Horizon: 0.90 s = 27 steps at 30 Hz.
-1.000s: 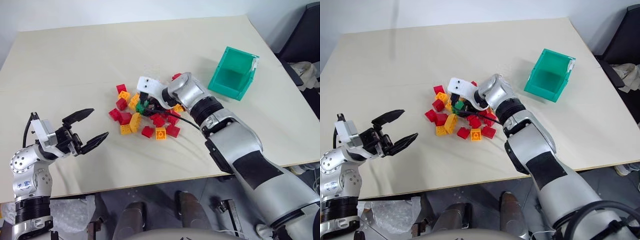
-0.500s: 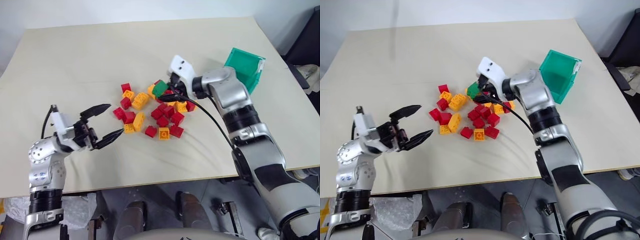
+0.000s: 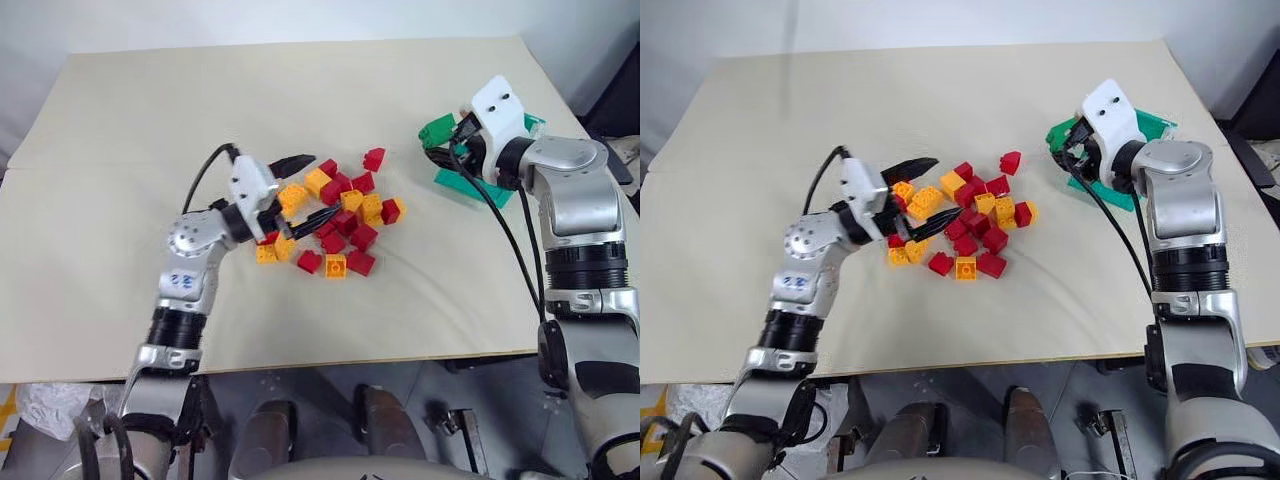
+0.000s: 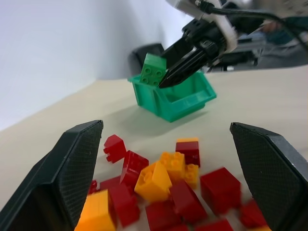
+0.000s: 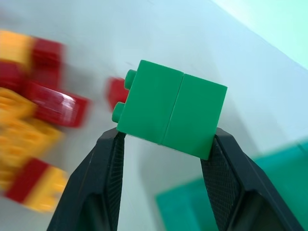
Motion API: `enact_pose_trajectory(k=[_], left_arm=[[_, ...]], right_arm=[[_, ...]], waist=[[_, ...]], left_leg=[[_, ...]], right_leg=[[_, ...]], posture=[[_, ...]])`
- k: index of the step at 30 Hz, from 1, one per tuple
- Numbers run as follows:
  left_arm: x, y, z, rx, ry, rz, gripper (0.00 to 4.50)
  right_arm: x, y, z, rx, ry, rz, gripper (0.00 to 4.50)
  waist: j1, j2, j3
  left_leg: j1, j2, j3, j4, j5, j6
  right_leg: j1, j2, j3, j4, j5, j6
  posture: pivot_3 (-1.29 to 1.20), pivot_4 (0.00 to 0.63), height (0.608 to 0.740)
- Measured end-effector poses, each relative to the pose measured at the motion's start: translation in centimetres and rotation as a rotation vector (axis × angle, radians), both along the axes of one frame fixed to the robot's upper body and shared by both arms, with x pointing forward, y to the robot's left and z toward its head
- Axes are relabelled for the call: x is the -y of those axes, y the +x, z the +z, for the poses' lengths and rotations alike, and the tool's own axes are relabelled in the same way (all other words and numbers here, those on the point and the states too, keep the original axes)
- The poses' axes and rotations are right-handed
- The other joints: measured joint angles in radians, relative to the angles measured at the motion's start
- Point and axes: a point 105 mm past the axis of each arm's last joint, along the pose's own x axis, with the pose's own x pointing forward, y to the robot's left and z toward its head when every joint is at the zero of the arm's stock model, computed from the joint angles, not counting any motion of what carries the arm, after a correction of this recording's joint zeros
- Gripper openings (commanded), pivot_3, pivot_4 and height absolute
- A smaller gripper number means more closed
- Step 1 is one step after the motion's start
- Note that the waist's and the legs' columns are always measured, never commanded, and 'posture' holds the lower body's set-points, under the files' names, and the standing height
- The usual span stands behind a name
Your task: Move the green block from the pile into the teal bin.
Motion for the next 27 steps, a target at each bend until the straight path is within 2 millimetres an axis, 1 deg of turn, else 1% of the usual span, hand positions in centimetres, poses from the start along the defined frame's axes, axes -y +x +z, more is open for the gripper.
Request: enact_pose_trajectory(k=[2, 4, 7, 9, 12, 14, 16, 18, 19, 23, 24, 27], left_arm=[[0.8, 1.2, 0.2, -0.018, -0.005, 0.032, 4.5], [1.4, 2.2, 0.3, -0.026, 0.011, 0.067, 4.5], [2.0, 3.3, 0.6, -0.036, 0.01, 0.109, 4.5], [2.3, 3.8, 1.0, -0.038, 0.006, 0.126, 4.5], [2.4, 4.0, 1.5, -0.031, -0.004, 0.133, 4.5], [2.2, 4.2, 1.3, -0.046, -0.017, 0.145, 4.5], [2.0, 4.4, 1.0, -0.06, -0.019, 0.155, 4.5], [2.0, 4.4, 1.0, -0.06, -0.018, 0.153, 4.5], [2.1, 4.4, 1.1, -0.059, -0.018, 0.152, 4.5], [2.1, 4.4, 1.2, -0.055, -0.016, 0.147, 4.5], [2.1, 4.4, 1.2, -0.055, -0.013, 0.145, 4.5], [1.6, 4.5, 1.1, -0.063, 0.003, 0.155, 4.5]], right_arm=[[1.0, 1.3, 0.1, 0.009, 0.008, -0.072, 1.89], [1.9, 2.4, 0.7, 0.038, 0.001, -0.133, 1.89], [3.3, 3.5, 1.2, 0.073, 0.0, -0.222, 1.89], [4.2, 3.8, 1.4, 0.095, 0.01, -0.268, 1.89], [5.7, 3.8, 1.5, 0.112, 0.019, -0.326, 1.89], [7.1, 3.5, 1.5, 0.113, 0.023, -0.371, 1.89], [7.9, 3.3, 1.3, 0.112, 0.018, -0.389, 1.89], [8.1, 3.2, 0.7, 0.099, 0.014, -0.393, 2.64], [8.2, 3.2, 0.4, 0.09, 0.012, -0.394, 2.92], [8.0, 3.2, -0.4, 0.06, -0.006, -0.373, 4.27], [7.8, 3.2, -0.5, 0.053, -0.01, -0.363, 4.48], [7.6, 3.2, -0.6, 0.046, -0.008, -0.343, 4.48]], waist=[[-0.005, 0.0, 0.0], [-0.007, 0.0, 0.0], [-0.007, 0.0, 0.0], [-0.007, 0.0, 0.0], [-0.006, 0.0, 0.0], [-0.005, 0.0, 0.0], [-0.005, 0.0, 0.0], [-0.005, 0.0, 0.0], [-0.005, 0.0, 0.0], [-0.007, 0.0, 0.0], [-0.007, 0.0, 0.0], [-0.007, 0.0, 0.0]], left_leg=[[0.0, 0.0, 0.0, 0.0, 0.0, 0.0], [0.0, 0.0, 0.0, 0.0, 0.0, 0.001], [0.0, 0.0, 0.0, -0.001, 0.0, 0.0], [-0.001, 0.0, 0.0, -0.002, 0.0, 0.0], [-0.001, 0.0, 0.0, -0.002, 0.0, 0.001], [-0.001, 0.0, 0.0, -0.002, 0.0, 0.001], [-0.001, 0.0, 0.0, -0.001, 0.0, 0.001], [-0.001, 0.0, 0.0, -0.001, 0.0, 0.001], [-0.001, 0.0, 0.0, -0.001, 0.0, 0.001], [-0.001, 0.0, 0.0, -0.001, 0.0, 0.0], [-0.001, 0.0, 0.0, -0.001, 0.0, 0.0], [-0.001, 0.0, 0.0, -0.001, 0.0, 0.0]], right_leg=[[0.0, 0.0, 0.0, 0.0, 0.0, 0.0], [0.0, 0.0, 0.0, 0.0, 0.0, 0.0], [0.0, 0.0, 0.0, -0.001, 0.0, 0.0], [-0.001, -0.001, 0.0, -0.002, 0.0, 0.0], [-0.001, -0.001, 0.0, -0.002, 0.0, 0.001], [-0.001, -0.001, 0.0, -0.003, 0.0, 0.001], [0.0, -0.001, 0.0, -0.003, 0.0, 0.001], [0.0, -0.001, 0.0, -0.002, 0.0, 0.001], [0.0, -0.001, 0.0, -0.002, 0.001, 0.001], [-0.001, 0.0, 0.0, -0.002, 0.001, 0.001], [-0.001, 0.0, 0.0, -0.002, 0.001, 0.001], [-0.001, -0.001, 0.0, -0.002, 0.001, 0.001]], posture=[[0.0, 0.15, 0.74], [0.0, 0.15, 0.74], [0.0, 0.15, 0.74], [0.0, 0.15, 0.74], [0.0, 0.15, 0.74], [0.0, 0.15, 0.74], [0.0, 0.15, 0.74], [0.0, 0.15, 0.74], [0.0, 0.15, 0.74], [0.0, 0.15, 0.74], [0.0, 0.15, 0.74], [0.0, 0.15, 0.74]])
